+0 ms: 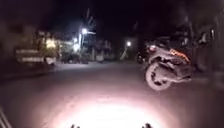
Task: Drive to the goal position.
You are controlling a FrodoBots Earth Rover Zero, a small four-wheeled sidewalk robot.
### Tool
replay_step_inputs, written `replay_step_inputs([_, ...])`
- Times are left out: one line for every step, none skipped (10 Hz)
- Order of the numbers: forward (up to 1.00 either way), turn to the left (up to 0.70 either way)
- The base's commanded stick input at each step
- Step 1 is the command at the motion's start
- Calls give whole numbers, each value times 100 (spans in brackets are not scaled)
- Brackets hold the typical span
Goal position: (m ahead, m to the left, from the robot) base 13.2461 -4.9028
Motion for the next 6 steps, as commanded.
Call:
replay_step_inputs([70, 0])
replay_step_inputs([70, 0])
replay_step_inputs([70, 0])
replay_step_inputs([70, 0])
replay_step_inputs([70, 0])
replay_step_inputs([70, 0])
